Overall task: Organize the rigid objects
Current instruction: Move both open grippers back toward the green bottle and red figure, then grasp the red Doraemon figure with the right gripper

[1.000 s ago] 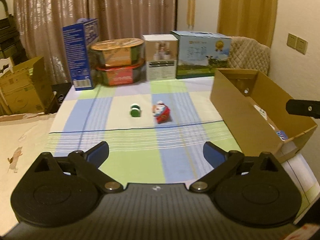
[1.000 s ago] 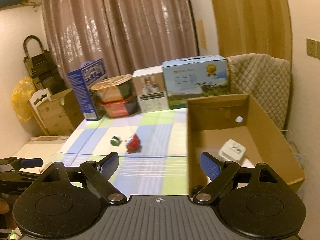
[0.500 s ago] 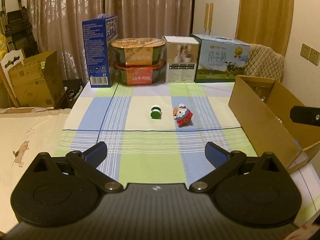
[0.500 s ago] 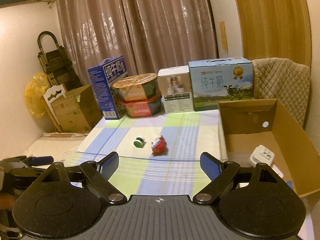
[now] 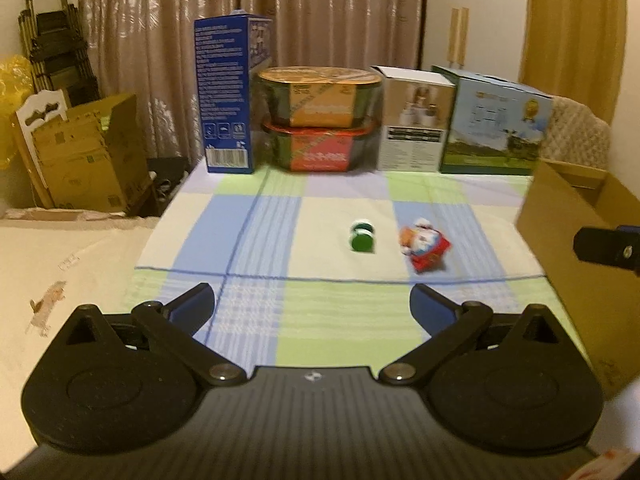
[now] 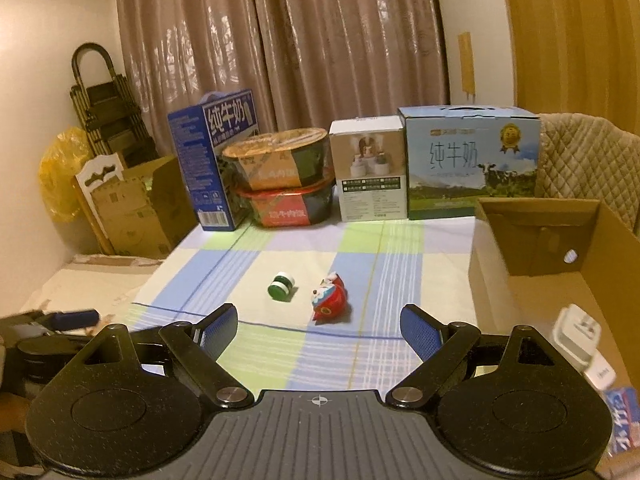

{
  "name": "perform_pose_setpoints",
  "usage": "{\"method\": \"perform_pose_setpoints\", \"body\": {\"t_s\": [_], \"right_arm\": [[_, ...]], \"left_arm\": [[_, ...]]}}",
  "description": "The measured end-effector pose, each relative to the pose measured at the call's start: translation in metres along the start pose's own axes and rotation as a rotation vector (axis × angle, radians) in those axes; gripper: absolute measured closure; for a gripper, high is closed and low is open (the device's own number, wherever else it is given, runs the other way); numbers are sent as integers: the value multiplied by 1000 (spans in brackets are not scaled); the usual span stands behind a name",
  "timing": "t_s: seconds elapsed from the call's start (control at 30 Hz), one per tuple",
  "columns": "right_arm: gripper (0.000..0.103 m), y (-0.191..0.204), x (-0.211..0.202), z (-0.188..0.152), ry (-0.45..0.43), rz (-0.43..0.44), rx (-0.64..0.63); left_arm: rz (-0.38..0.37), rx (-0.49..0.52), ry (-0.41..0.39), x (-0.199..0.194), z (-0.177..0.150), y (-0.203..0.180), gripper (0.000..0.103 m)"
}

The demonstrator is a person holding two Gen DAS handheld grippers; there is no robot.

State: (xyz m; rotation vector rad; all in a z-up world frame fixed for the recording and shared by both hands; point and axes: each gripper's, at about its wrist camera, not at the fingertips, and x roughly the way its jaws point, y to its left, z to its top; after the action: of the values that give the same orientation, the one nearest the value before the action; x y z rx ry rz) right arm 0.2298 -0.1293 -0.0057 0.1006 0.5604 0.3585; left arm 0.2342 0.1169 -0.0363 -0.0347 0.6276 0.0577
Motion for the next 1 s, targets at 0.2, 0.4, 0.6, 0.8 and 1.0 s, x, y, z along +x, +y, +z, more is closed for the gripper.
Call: {"method": "perform_pose_setpoints", "body": {"t_s": [0.2,0.4,0.6,0.8,1.0], "right_arm": [[17,-2,59,-10,9,-22,-32],[18,-7,110,-19,11,-35,-75],[25,-9,153,-25,26,-19,-117],[30,-16,188,-28,59,-29,-139],[37,-19,208,-28,57,4,-134]], "left_arm": [[-26,0,-24,48,5,5,1],[-19,-20,56,100,20,11,1],[-33,-41,51,133,31,12,1],[-32,9,44,155,32,9,1],[-18,-52,25,163,34,19,1]]}}
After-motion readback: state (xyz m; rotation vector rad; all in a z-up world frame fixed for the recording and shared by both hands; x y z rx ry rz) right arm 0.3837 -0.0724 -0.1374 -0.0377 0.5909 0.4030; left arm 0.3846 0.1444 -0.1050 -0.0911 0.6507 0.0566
